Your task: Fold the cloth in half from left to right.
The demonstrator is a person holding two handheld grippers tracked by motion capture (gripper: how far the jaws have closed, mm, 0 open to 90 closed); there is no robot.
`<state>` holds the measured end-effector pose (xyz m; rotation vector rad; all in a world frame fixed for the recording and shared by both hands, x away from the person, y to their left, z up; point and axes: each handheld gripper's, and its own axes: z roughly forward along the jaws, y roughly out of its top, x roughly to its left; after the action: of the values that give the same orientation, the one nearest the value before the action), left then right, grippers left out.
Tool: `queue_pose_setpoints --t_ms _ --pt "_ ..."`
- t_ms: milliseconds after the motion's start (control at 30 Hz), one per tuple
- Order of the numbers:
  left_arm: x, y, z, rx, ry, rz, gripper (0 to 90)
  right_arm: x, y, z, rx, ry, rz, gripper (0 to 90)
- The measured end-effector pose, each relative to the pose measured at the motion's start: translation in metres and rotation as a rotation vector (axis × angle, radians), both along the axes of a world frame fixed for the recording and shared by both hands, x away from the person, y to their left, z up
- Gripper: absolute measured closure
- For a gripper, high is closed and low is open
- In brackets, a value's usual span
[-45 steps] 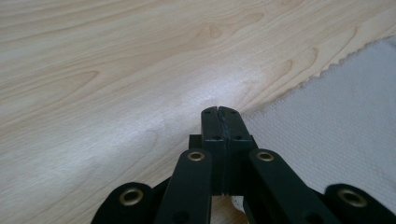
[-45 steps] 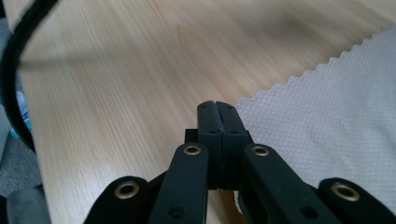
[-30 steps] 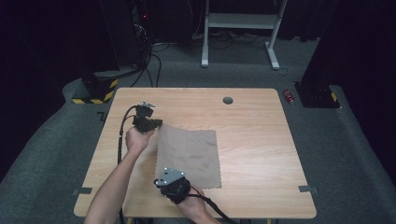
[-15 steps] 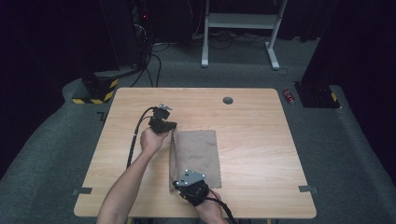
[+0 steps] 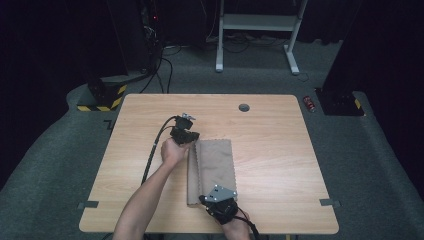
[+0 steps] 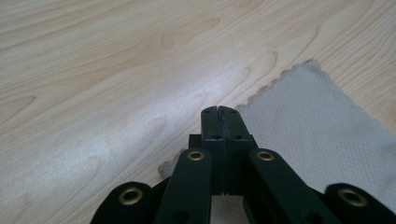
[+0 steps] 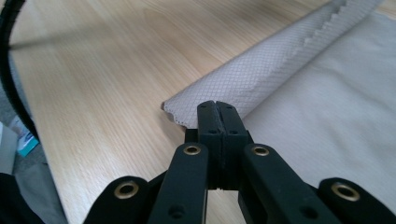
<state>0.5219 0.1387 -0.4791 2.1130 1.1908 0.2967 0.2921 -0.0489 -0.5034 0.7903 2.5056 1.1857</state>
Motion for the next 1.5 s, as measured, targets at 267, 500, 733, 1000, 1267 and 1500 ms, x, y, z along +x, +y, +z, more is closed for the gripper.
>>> queue_pose_setpoints --t_ms 267,500,733,1000,1267,1500 --pt "0.000 -0.017 -0.003 -0.018 -0.007 -0.010 89.7 -0.001 -0.022 -0.001 0.010 0.001 -0.047 90.0" --pt "0.002 -0.034 -0.004 -0.015 -0.013 -0.022 89.7 -0.003 -0.041 -0.003 0.020 0.002 -0.086 90.0" --pt "0.006 -0.054 -0.001 -0.010 -0.016 -0.053 89.5 -0.005 -0.055 -0.006 0.029 0.006 -0.121 90.0" --pt "0.010 -0.080 0.002 0.034 -0.028 -0.092 89.4 -0.006 -0.071 -0.007 0.038 0.012 -0.162 89.9" --pt "0.013 -0.092 -0.004 0.051 -0.022 -0.092 89.2 -0.004 -0.083 -0.011 0.035 0.032 -0.198 89.7" --pt "0.016 -0.098 -0.009 0.065 -0.015 -0.096 89.1 -0.003 -0.087 -0.012 0.032 0.045 -0.220 89.5"
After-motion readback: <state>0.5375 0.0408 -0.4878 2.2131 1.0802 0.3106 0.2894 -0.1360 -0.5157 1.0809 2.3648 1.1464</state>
